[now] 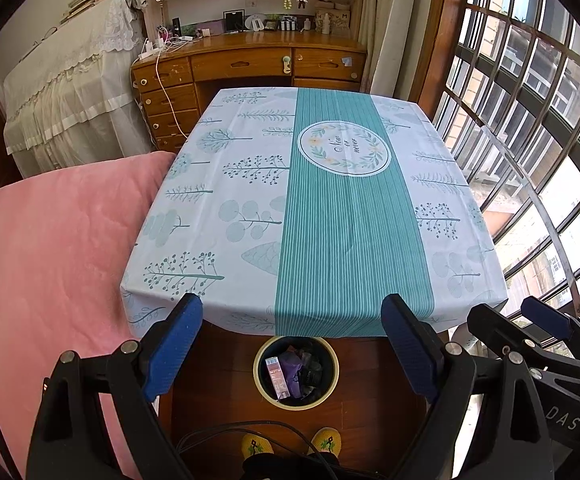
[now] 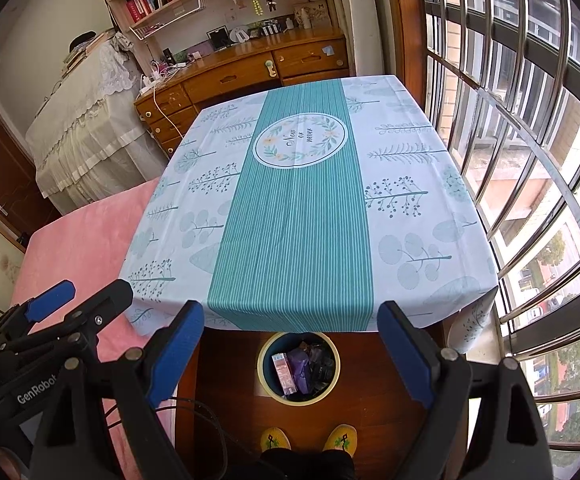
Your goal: Collect trash
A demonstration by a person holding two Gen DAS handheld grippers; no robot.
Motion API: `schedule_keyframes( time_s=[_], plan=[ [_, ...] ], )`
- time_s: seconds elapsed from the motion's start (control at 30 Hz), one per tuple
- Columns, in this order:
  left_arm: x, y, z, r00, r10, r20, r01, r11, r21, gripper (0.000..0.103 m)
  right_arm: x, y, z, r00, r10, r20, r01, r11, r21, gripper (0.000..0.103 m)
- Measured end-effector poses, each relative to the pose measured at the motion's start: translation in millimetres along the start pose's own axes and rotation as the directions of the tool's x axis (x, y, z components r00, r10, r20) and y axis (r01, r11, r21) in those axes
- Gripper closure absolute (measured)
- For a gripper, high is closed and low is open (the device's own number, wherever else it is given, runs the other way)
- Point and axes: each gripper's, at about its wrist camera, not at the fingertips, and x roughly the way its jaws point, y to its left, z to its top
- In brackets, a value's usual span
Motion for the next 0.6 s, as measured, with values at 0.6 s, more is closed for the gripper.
schedule_keyframes(
  time_s=[0.6],
  plan=[
    [-0.9, 1.3, -2.5, 1.000, 0.014, -0.001, -0.014, 1.000, 0.006, 0.013, -0.5, 0.4, -0.6, 1.000, -0.001, -0.001, 0.001, 1.000, 0.000, 0.014]
  ],
)
